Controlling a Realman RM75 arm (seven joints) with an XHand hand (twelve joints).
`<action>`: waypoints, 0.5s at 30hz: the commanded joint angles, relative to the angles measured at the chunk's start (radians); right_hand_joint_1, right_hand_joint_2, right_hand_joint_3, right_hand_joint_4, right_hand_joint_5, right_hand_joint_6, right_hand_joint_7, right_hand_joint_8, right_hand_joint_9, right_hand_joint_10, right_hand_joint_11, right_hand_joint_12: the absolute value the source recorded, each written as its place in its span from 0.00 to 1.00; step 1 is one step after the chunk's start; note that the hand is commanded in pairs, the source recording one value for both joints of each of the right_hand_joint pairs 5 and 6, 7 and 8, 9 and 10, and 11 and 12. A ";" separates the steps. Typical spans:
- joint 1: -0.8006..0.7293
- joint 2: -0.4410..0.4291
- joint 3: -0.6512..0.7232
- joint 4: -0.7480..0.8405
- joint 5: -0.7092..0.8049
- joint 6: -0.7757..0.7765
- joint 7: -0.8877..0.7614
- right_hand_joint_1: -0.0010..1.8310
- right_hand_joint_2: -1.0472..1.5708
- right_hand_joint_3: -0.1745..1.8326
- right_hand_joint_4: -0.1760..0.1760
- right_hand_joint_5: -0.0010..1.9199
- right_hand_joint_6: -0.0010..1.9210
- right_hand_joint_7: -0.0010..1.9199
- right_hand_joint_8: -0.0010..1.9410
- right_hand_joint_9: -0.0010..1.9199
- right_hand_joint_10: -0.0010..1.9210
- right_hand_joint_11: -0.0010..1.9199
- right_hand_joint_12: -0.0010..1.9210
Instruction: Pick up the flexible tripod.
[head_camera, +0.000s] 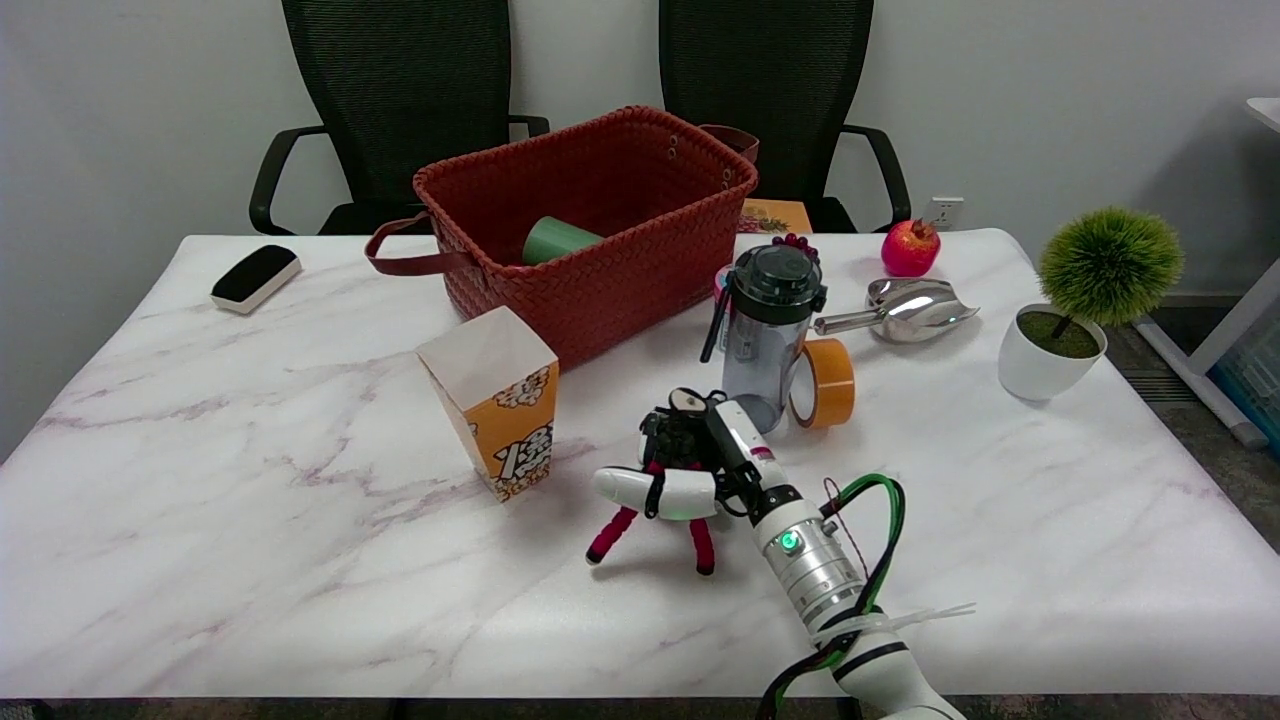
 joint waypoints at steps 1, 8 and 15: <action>0.009 0.000 0.003 0.010 -0.049 0.100 0.000 0.57 0.62 0.25 0.50 0.73 0.73 1.00 0.99 0.89 0.89 1.00 1.00; 0.013 0.001 0.018 0.055 -0.106 0.154 -0.002 0.56 0.61 0.27 0.50 0.76 0.76 1.00 0.99 0.90 0.90 1.00 1.00; 0.014 0.000 0.047 0.119 -0.177 0.159 -0.035 0.55 0.58 0.29 0.50 0.77 0.77 1.00 0.99 0.90 0.90 1.00 1.00</action>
